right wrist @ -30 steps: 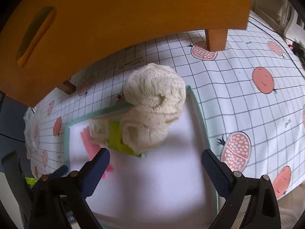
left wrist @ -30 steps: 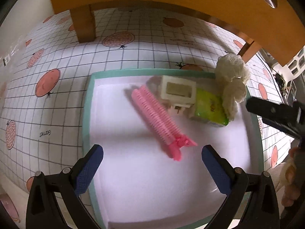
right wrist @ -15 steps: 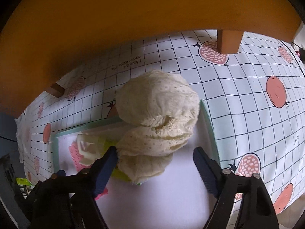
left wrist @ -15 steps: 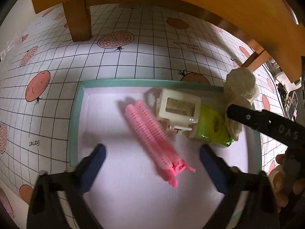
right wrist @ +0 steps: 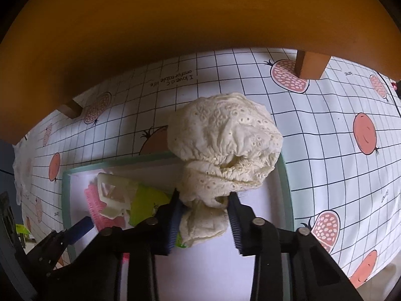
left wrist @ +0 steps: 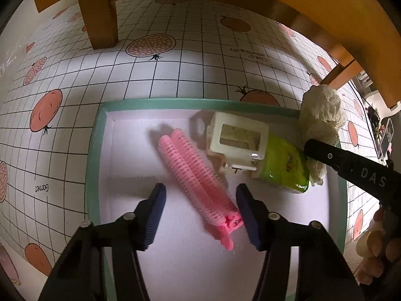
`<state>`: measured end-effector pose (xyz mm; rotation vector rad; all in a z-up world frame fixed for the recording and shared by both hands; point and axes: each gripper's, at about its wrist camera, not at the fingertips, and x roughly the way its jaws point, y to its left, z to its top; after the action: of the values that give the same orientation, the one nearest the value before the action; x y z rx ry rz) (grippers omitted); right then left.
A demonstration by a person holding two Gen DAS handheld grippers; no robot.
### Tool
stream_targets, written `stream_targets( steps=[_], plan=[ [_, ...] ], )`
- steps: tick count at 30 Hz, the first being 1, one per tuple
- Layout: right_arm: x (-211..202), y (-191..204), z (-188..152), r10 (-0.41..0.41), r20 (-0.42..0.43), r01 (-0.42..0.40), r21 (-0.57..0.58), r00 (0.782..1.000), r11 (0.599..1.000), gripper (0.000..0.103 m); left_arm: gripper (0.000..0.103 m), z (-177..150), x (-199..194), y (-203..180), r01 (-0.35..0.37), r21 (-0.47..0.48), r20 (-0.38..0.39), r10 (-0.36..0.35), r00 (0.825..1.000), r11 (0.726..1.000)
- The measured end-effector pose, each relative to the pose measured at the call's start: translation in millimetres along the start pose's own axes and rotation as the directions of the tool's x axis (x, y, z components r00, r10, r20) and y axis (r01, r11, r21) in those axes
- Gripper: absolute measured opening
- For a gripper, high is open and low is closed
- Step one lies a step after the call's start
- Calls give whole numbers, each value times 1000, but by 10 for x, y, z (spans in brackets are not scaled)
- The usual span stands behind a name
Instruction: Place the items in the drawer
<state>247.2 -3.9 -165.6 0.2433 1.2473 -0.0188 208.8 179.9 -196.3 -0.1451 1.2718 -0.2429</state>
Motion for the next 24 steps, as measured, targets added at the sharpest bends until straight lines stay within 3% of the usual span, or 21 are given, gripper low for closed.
stream_targets(
  steps=[7, 24],
  plan=[
    [-48, -41, -96, 2, -14, -2, -9, 1000, 1000, 19, 42, -20, 17, -67, 17, 20, -7, -17, 1000, 1000],
    [-223, -169, -460, 53, -40, -52, 38, 998, 998, 15, 29, -282, -116, 53, 31, 13, -23, -31, 999, 999]
  ],
)
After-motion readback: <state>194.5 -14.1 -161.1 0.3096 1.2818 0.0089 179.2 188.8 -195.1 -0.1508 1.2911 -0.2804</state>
